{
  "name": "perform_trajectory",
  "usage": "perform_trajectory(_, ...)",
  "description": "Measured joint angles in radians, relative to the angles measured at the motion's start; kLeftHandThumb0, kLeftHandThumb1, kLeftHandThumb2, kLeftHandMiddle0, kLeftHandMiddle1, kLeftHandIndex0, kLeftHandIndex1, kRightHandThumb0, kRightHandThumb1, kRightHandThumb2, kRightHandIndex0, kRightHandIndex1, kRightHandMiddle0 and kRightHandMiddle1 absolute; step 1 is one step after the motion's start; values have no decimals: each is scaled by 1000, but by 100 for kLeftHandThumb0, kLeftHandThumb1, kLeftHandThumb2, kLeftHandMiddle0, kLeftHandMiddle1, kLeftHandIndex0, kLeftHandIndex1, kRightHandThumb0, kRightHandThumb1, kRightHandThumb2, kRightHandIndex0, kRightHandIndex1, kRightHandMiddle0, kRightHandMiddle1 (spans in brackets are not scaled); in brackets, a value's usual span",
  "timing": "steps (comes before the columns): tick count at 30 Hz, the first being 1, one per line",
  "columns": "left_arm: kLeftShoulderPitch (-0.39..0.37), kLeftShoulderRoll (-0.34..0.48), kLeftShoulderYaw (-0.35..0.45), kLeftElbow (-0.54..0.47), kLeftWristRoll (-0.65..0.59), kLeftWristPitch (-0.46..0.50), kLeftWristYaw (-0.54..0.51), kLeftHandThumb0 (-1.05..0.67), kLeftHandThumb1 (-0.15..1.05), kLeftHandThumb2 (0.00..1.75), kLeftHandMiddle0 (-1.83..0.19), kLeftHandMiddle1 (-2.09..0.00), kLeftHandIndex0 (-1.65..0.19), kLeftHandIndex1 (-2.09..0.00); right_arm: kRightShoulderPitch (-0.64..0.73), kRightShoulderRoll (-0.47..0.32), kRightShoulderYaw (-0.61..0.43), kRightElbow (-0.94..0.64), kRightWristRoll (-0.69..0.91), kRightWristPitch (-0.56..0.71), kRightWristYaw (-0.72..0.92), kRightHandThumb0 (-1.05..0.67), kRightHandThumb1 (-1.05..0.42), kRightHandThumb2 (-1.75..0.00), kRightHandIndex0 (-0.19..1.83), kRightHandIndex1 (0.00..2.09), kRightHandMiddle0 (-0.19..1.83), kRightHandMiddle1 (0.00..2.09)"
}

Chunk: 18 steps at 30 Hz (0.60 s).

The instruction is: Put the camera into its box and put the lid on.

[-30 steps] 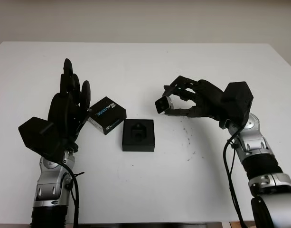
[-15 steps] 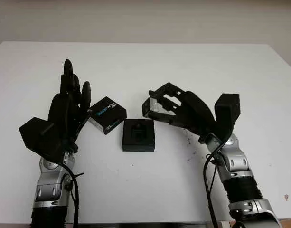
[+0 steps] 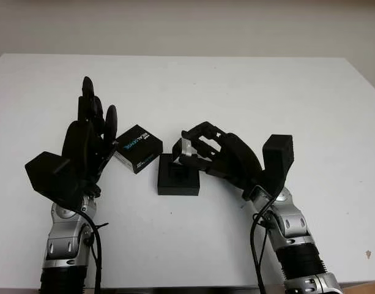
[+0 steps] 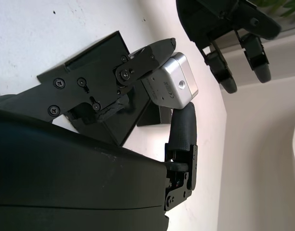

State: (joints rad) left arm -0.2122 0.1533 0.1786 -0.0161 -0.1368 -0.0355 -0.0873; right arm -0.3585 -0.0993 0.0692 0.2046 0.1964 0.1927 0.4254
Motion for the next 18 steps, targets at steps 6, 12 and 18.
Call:
perform_trajectory(6,0,0,0,0,0,0,0,-58,105,56,17,-6,19,-5,7,1,8,-6,-24,3,-16,-36,-100,-5,20,6,21,181)
perform_trajectory(12,0,-1,0,0,-3,0,-1,-58,105,55,18,-5,19,-5,19,2,22,-6,-37,11,-26,-35,-100,-5,19,5,20,179)
perform_trajectory(18,0,-1,0,0,-3,0,-1,-58,105,56,17,-5,18,-5,19,1,31,-5,-67,3,-29,-35,-99,-5,20,6,22,177)
